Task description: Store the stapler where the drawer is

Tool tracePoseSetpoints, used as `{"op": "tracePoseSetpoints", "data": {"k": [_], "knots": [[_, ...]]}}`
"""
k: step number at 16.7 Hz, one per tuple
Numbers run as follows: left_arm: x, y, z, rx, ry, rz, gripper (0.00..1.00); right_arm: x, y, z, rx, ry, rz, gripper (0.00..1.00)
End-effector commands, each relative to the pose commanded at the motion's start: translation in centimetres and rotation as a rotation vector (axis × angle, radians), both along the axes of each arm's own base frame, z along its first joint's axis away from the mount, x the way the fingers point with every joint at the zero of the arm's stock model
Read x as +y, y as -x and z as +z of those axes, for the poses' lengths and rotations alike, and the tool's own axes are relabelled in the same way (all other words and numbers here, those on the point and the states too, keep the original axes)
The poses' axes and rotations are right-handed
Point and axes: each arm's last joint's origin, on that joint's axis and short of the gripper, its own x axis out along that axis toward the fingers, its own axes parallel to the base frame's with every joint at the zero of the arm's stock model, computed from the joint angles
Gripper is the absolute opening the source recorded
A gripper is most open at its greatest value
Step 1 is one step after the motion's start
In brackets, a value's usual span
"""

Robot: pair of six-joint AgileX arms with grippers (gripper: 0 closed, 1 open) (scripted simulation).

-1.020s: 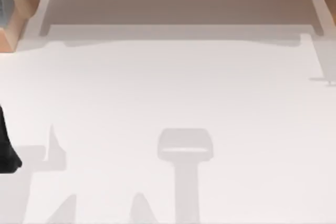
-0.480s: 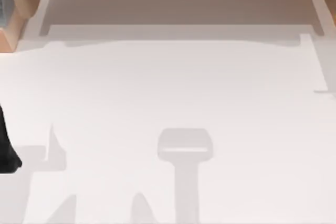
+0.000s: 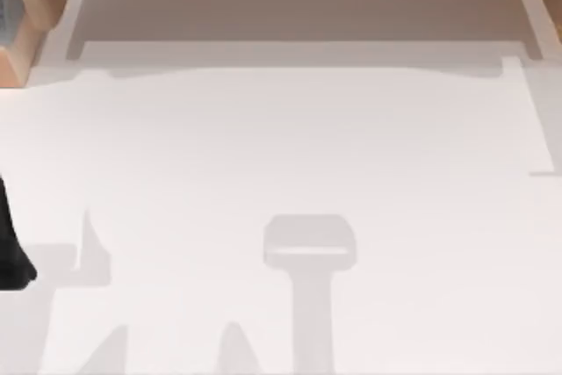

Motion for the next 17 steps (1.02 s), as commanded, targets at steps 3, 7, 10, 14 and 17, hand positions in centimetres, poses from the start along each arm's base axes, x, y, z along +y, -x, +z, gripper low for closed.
{"op": "tracePoseSetpoints", "data": {"k": [3, 7, 10, 14, 17], "knots": [[0.00, 0.00, 0.00, 0.000, 0.000, 0.000, 1.00, 0.00, 0.00, 0.00, 0.000, 0.000, 0.000, 0.23], [0.00, 0.00, 0.00, 0.000, 0.000, 0.000, 1.00, 0.00, 0.00, 0.00, 0.000, 0.000, 0.000, 0.53], [0.00, 0.00, 0.00, 0.000, 0.000, 0.000, 1.00, 0.00, 0.00, 0.00, 0.000, 0.000, 0.000, 0.75], [0.00, 0.00, 0.00, 0.000, 0.000, 0.000, 1.00, 0.00, 0.00, 0.00, 0.000, 0.000, 0.000, 1.00], [0.00, 0.00, 0.00, 0.000, 0.000, 0.000, 1.00, 0.00, 0.00, 0.00, 0.000, 0.000, 0.000, 1.00]]}}
